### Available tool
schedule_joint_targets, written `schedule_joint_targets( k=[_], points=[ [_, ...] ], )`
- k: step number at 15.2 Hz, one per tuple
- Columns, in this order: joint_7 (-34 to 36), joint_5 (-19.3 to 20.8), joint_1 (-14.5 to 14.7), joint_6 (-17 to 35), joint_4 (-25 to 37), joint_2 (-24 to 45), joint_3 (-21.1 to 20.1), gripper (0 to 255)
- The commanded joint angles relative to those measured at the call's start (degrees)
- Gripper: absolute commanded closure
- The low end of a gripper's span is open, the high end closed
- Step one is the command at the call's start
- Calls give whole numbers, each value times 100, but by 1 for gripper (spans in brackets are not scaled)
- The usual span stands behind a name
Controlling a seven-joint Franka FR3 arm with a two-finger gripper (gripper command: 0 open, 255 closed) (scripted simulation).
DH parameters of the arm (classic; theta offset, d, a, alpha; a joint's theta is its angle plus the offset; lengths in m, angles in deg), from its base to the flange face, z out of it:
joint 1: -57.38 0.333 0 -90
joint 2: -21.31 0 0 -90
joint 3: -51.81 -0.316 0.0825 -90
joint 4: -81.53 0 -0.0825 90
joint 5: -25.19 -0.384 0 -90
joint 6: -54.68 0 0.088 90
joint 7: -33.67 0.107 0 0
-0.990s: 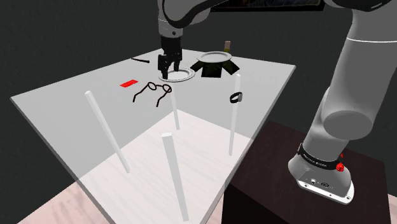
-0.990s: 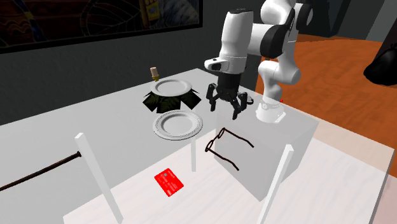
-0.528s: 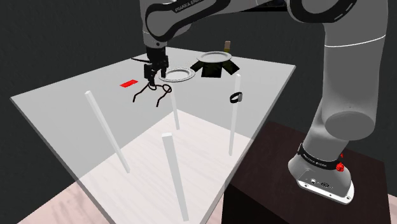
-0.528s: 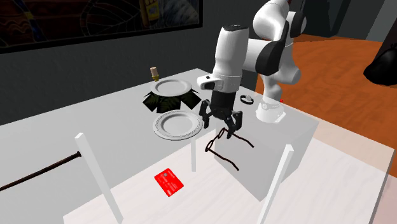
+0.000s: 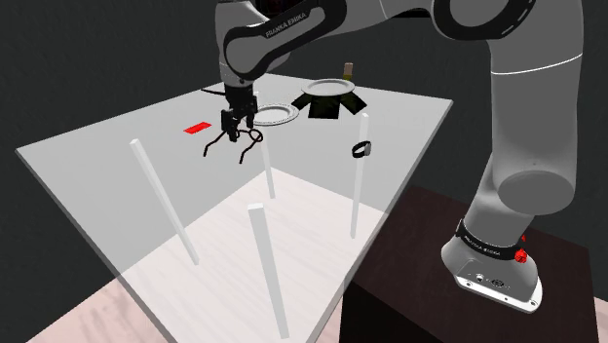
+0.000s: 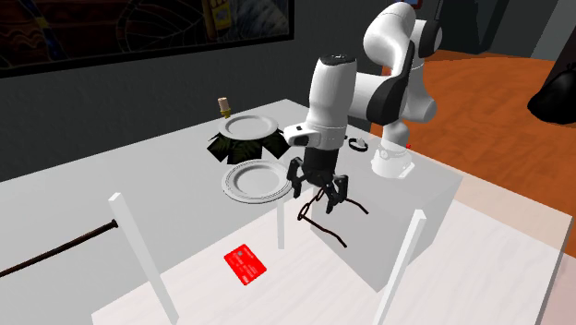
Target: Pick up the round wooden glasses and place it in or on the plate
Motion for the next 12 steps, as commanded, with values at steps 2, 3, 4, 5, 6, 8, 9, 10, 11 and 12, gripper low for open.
schedule_joint_targets(
  k=[2,3,4,5,6,8,9,10,11,12],
  points=[
    [2,2,1,16,-9,4,0,0],
    [2,2,1,16,-9,4,0,0],
    [2,2,1,16,-9,4,0,0],
    [2,2,1,15,-8,4,0,0],
    [2,2,1,15,-8,4,0,255],
    [2,2,1,15,-8,4,0,255],
    [2,2,1,15,-8,4,0,255],
    [2,2,1,15,-8,4,0,255],
    [2,2,1,15,-8,4,0,255],
    [2,2,1,15,-8,5,0,255]
  ],
)
